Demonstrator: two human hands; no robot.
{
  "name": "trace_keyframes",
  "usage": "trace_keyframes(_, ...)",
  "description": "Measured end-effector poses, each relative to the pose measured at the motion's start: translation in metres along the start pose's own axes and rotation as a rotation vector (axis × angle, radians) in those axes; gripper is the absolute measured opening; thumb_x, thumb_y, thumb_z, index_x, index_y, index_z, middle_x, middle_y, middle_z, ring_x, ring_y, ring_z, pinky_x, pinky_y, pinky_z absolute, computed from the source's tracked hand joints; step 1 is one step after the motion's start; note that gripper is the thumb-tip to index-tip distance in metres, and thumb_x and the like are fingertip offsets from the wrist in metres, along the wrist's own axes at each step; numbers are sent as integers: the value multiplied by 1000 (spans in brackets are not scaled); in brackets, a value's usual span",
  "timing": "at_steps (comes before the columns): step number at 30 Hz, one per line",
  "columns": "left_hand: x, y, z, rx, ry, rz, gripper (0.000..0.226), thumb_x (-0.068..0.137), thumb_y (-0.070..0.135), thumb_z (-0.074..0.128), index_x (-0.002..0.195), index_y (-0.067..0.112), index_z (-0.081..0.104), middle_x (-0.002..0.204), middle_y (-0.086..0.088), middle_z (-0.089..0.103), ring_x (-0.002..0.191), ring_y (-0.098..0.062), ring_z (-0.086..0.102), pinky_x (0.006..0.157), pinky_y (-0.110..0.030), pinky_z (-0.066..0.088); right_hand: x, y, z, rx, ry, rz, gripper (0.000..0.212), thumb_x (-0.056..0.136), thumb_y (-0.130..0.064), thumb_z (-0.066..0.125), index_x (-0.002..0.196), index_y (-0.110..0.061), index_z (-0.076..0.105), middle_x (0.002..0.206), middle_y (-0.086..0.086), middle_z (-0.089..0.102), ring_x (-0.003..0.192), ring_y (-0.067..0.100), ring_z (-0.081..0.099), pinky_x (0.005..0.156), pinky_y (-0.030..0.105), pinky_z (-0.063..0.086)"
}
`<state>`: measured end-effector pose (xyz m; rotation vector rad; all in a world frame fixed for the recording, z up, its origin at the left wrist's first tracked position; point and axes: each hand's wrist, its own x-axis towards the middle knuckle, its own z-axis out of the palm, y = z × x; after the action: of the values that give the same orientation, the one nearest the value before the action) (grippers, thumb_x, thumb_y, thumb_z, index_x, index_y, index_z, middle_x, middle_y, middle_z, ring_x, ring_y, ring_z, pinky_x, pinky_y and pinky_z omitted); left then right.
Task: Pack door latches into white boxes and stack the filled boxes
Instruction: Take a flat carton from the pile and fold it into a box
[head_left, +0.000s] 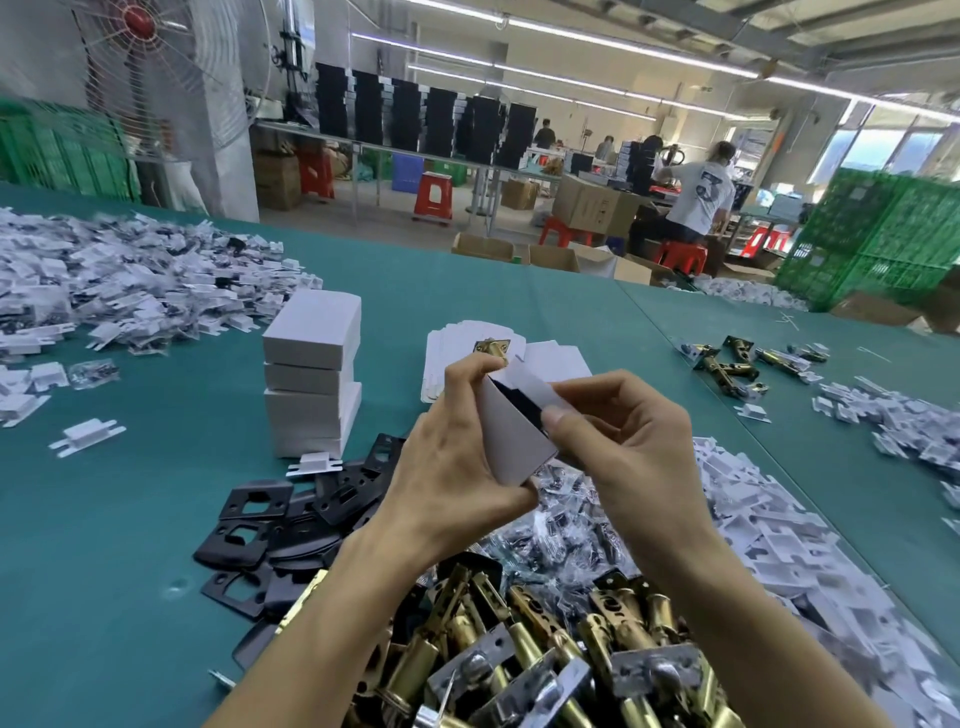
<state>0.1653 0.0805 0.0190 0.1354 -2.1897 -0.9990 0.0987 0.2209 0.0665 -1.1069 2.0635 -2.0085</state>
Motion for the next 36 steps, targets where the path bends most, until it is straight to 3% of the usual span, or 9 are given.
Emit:
trace_keyframes(5,0,-1,2,79,12,1,86,60,40,70,134,41,26,110,5,54,87,-20,58,70,-42,54,-1,-2,1,-64,14,-15,14,83,-3,76,84,-17,75,90,-2,77,87,17,74,85,47,59)
trace_keyframes(11,0,0,3,85,-2,24,95,64,39,72,144,41,20,123,11,51,102,-14,54,83,-42,53,-4,-5,5,-260,40,-116,18,85,-3,74,91,-20,77,92,-11,75,90,0,70,74,15,54)
trace_keyframes(15,1,1,-1,-31,-20,27,97,67,47,63,146,48,7,122,0,52,93,-21,62,74,-43,57,-3,-8,2,-245,-119,-113,23,90,-8,69,101,-27,74,108,-11,64,105,1,63,81,22,56)
trace_keyframes(19,1,2,-2,-88,-17,82,82,73,43,65,138,49,16,123,-2,48,88,-21,61,65,-42,58,1,-5,-10,-202,-282,-166,31,93,-9,64,116,-30,67,108,-6,56,106,9,60,88,26,53)
trace_keyframes(24,1,2,2,-116,-37,100,64,75,43,65,124,47,23,113,23,38,88,-10,56,64,-33,57,4,-1,-15,-30,-200,-243,23,77,-17,75,99,-23,74,96,-7,68,91,8,69,78,19,56)
trace_keyframes(28,-1,2,0,-115,-60,61,57,76,49,66,116,42,27,102,12,47,78,-10,57,59,-32,55,2,9,-13,-113,-185,-281,19,78,-18,74,96,-23,75,100,-3,67,95,13,69,81,26,57)
trace_keyframes(32,-1,5,-6,-58,-32,18,59,74,65,65,114,38,31,106,12,49,88,-11,60,65,-38,57,-5,16,-10,-76,-198,-191,22,80,-22,73,102,-25,74,114,2,64,108,10,65,81,25,57)
trace_keyframes(36,1,8,-5,-8,-10,72,61,75,45,76,114,37,30,108,9,47,93,-15,54,70,-38,52,-9,17,-5,-110,-230,-111,34,86,-13,76,113,-33,71,94,-12,71,81,14,71,67,28,59)
